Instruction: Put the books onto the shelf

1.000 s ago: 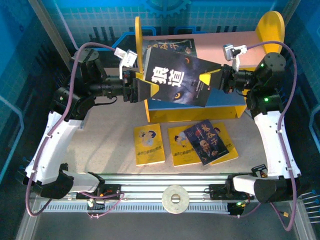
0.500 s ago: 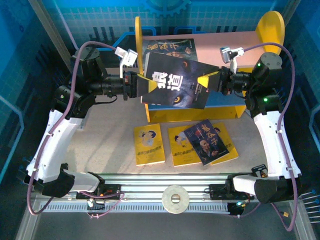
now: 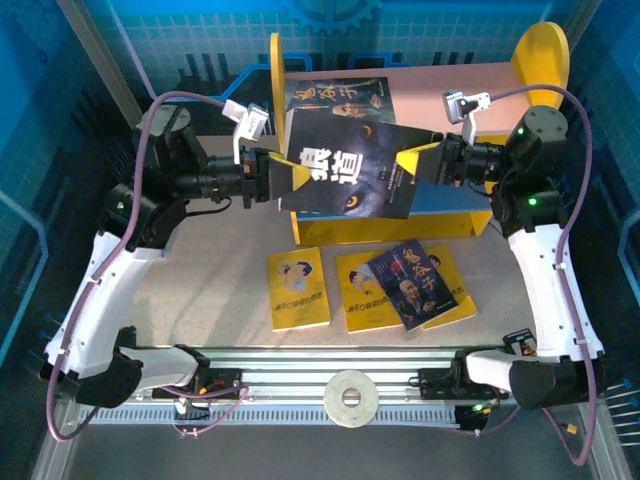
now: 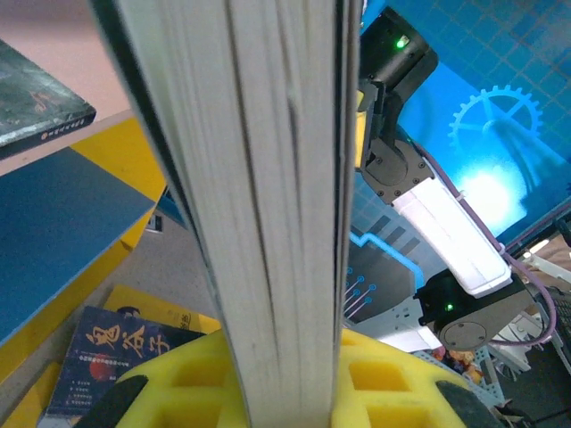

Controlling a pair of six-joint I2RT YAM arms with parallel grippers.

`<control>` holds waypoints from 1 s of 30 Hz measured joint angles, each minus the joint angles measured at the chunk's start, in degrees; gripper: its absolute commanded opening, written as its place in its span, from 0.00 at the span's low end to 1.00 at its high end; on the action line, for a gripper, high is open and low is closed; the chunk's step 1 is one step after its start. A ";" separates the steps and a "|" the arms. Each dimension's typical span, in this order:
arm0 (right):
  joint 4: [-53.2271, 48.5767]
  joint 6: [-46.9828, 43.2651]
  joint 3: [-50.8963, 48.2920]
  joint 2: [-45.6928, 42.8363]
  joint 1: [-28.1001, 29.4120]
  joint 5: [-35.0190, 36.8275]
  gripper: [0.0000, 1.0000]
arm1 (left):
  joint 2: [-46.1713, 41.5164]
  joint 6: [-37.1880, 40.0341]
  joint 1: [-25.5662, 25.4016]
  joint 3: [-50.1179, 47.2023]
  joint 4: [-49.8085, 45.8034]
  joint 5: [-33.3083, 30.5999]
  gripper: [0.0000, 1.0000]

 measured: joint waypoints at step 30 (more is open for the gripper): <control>9.99 7.91 -7.58 -2.73 7.13 4.22 0.12 | -4.13 -0.90 0.24 -2.78 7.72 -6.91 0.00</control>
